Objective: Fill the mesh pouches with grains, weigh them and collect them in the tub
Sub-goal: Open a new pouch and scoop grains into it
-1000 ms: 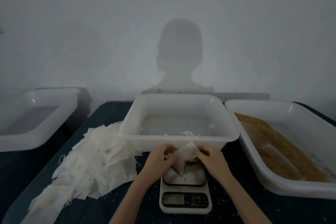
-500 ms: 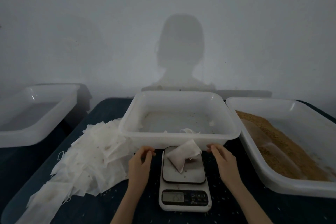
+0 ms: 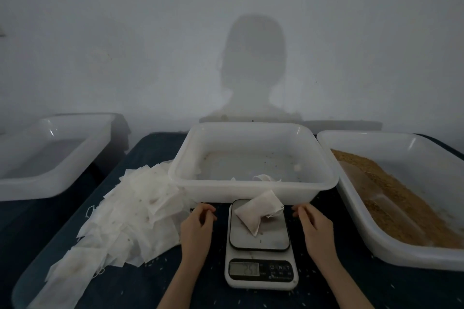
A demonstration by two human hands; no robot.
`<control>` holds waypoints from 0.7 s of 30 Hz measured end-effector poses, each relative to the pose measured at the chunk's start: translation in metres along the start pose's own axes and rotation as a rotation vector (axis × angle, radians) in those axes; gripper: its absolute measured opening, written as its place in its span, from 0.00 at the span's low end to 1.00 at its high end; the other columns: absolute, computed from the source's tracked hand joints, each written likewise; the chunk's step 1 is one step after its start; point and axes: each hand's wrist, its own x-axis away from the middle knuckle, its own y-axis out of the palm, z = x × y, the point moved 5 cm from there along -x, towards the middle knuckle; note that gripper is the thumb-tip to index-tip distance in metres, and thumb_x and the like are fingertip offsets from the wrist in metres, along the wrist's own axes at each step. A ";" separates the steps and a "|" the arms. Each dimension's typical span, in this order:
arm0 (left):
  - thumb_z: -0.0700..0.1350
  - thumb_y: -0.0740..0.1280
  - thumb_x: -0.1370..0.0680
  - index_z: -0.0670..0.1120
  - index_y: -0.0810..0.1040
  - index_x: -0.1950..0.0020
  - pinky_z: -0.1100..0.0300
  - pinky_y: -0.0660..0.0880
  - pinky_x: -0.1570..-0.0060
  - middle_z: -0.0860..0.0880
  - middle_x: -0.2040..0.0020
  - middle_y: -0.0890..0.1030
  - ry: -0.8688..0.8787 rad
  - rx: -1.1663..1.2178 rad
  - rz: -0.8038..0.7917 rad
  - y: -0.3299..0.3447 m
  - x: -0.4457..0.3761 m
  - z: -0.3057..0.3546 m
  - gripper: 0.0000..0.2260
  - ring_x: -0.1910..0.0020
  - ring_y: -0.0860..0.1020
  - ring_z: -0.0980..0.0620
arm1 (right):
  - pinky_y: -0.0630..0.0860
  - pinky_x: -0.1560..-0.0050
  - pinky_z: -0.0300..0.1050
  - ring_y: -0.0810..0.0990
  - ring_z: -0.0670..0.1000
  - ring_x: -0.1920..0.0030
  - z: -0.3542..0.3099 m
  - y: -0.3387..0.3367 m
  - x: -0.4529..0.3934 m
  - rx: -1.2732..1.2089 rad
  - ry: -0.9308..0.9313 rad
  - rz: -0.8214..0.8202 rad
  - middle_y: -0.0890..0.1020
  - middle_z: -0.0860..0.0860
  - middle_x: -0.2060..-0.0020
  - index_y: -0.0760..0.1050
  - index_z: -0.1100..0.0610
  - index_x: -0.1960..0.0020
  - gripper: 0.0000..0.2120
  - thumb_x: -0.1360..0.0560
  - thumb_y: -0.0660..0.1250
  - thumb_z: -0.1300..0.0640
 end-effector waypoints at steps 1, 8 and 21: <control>0.39 0.63 0.21 0.56 0.75 0.59 0.70 0.70 0.70 0.54 0.64 0.80 -0.002 0.001 -0.001 0.000 0.000 0.000 0.13 0.68 0.76 0.60 | 0.70 0.59 0.34 0.79 0.37 0.58 -0.001 0.000 0.000 0.005 -0.010 0.000 0.81 0.43 0.62 0.77 0.45 0.58 0.12 0.21 0.63 0.60; 0.40 0.62 0.21 0.56 0.76 0.59 0.71 0.70 0.70 0.54 0.63 0.80 -0.034 0.010 -0.013 0.000 -0.001 -0.002 0.12 0.67 0.77 0.59 | 0.76 0.59 0.41 0.78 0.44 0.61 -0.018 -0.002 0.001 0.060 -0.097 -0.028 0.81 0.45 0.60 0.76 0.44 0.53 0.09 0.23 0.65 0.59; 0.41 0.63 0.21 0.57 0.76 0.58 0.68 0.70 0.69 0.56 0.64 0.80 -0.062 -0.023 -0.034 0.001 0.000 -0.003 0.11 0.68 0.77 0.60 | 0.74 0.49 0.29 0.80 0.44 0.53 -0.064 0.024 -0.011 0.169 -0.079 -0.189 0.82 0.47 0.53 0.81 0.59 0.44 0.10 0.25 0.70 0.61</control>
